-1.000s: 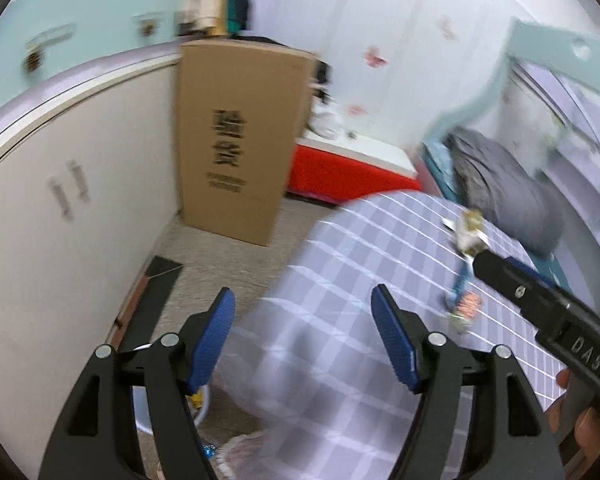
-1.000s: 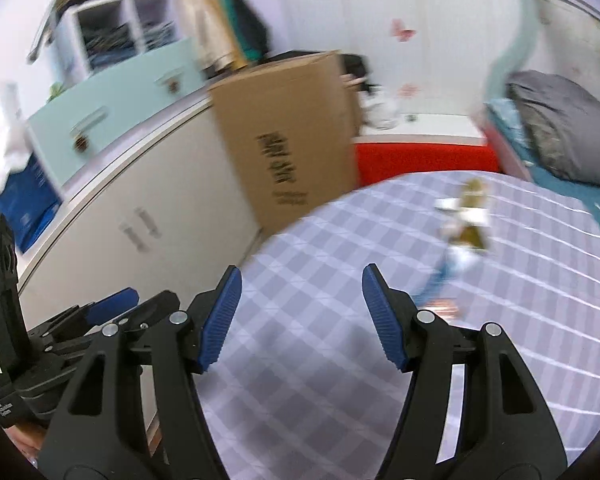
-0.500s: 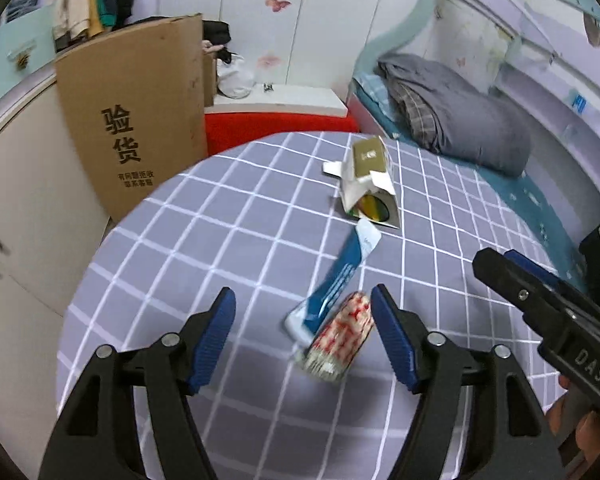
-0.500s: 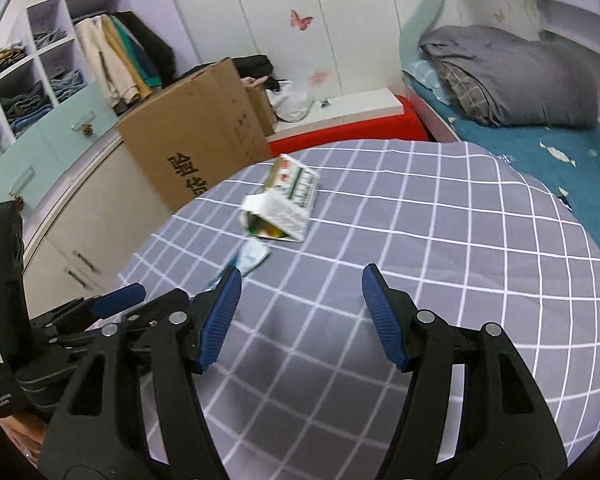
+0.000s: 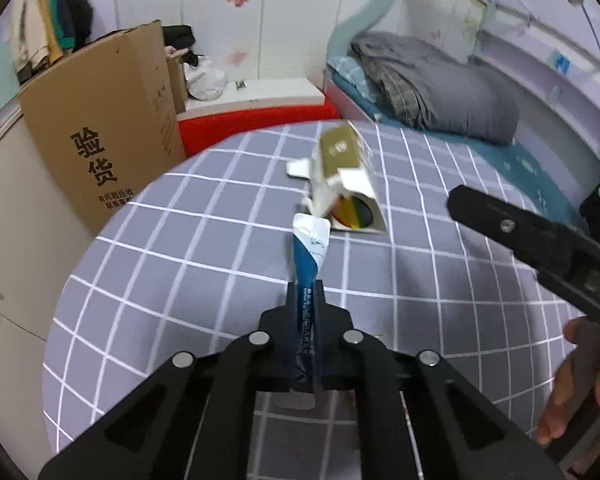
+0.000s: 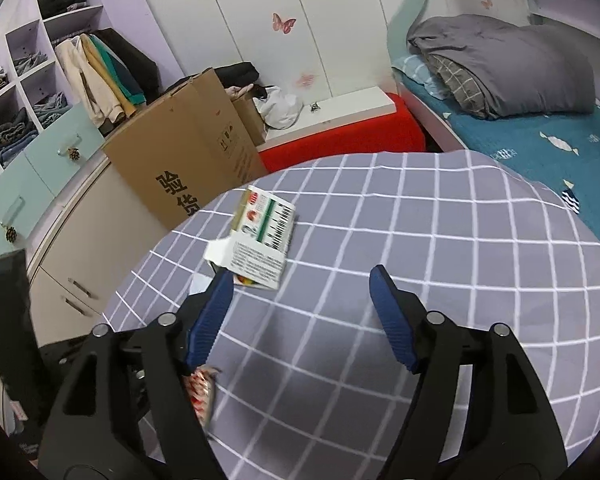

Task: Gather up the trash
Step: 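Grasp the blue-white tube with the left tool while the right grasps the white-green medicine box, then carry the tube and medicine box over the blue bin and open the left tool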

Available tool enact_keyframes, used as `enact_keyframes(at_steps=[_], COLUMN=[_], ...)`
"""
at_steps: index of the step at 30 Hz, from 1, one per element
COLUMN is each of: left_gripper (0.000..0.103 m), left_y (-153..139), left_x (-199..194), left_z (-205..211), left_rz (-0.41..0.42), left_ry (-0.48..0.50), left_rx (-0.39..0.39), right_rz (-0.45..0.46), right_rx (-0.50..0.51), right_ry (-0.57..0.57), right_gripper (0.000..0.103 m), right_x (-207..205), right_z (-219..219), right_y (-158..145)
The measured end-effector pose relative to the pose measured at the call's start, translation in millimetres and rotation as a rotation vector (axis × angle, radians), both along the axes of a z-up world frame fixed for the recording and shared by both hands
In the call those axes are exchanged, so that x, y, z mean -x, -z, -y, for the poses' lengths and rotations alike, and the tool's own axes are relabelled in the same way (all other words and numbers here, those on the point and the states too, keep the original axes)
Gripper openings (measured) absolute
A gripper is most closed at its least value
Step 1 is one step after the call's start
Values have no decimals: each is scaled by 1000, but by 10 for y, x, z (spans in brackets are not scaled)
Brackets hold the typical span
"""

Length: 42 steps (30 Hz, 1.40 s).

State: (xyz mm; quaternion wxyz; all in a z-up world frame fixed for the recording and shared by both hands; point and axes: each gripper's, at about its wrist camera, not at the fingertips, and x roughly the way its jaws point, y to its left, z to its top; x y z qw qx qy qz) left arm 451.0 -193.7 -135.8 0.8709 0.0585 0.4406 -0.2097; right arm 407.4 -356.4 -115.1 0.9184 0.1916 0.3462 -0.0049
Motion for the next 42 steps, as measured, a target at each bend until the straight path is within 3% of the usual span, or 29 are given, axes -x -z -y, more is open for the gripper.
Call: enact_keyframes(at_steps=[10, 17, 20, 28, 33, 42], left_gripper=[6, 6, 6, 6, 6, 6], left_y=[-235, -243, -213, -264, -368, -529], left_x=[-134, -213, -209, -34, 176, 604], left_z=[-745, -1173, -1259, -1495, -1742, -2628], left_rz=[91, 70, 52, 35, 50, 71], left_ry=[-261, -319, -315, -266, -265, -381], left_rx=[64, 96, 114, 190, 206, 188], right_rz=[-54, -118, -139, -61, 7, 68], right_rx=[-29, 10, 57, 109, 117, 27], right_ry=[1, 8, 7, -8, -114, -376], right_gripper=[79, 78, 52, 50, 50, 51], right_x=[-535, -822, -839, -580, -349, 61], right_z=[-278, -390, -395, -543, -1028, -2303], right_y=[107, 217, 258, 37, -307, -641])
